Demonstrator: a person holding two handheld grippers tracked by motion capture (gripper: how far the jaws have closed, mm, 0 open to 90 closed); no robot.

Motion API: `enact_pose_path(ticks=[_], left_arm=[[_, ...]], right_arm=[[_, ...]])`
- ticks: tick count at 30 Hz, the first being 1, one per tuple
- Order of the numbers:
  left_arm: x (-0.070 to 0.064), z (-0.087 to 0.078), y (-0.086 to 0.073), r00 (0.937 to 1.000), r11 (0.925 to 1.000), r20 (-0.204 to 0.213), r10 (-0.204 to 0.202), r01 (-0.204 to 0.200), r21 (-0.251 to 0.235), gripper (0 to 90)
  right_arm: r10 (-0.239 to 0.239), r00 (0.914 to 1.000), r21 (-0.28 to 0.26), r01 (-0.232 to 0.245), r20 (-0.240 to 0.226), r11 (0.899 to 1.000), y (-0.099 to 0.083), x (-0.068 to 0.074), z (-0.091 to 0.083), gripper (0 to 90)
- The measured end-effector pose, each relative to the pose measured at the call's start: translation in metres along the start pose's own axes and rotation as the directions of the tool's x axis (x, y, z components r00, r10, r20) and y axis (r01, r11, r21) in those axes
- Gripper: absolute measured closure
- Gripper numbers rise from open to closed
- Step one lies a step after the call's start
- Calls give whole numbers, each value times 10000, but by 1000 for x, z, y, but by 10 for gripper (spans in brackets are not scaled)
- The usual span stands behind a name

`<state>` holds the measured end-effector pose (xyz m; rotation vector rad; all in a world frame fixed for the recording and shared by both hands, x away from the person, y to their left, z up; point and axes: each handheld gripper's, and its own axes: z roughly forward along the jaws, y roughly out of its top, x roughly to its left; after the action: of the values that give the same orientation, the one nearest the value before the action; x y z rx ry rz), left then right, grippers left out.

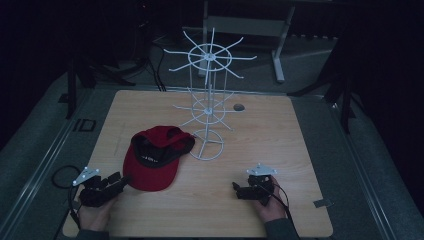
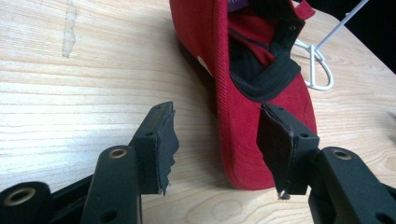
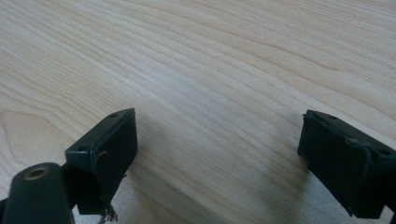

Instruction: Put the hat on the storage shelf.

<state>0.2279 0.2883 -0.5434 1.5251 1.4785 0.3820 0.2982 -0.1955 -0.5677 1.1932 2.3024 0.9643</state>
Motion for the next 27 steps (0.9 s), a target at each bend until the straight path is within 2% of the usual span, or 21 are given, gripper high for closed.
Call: enact_pose_path(ticks=[10, 18, 24, 27], left_arm=[[5, 1, 7, 9998, 9999, -219, -8, 11, 150, 506], [1, -1, 19, 9992, 9978, -209, 354, -341, 573, 488], [0, 3, 34, 9980, 9931, -163, 611, -592, 1016, 477], [0, 11, 40, 9966, 9876, -321, 754, -702, 1406, 470]], right_arm=[[1, 10000, -1, -1, 1, 10000, 0, 0, 0, 117], [0, 10000, 2, 0, 1, 10000, 0, 0, 0, 117], [-16, 10000, 4, 16, 5, 10000, 0, 0, 0, 117], [-21, 10000, 0, 21, 5, 10000, 0, 0, 0, 117]])
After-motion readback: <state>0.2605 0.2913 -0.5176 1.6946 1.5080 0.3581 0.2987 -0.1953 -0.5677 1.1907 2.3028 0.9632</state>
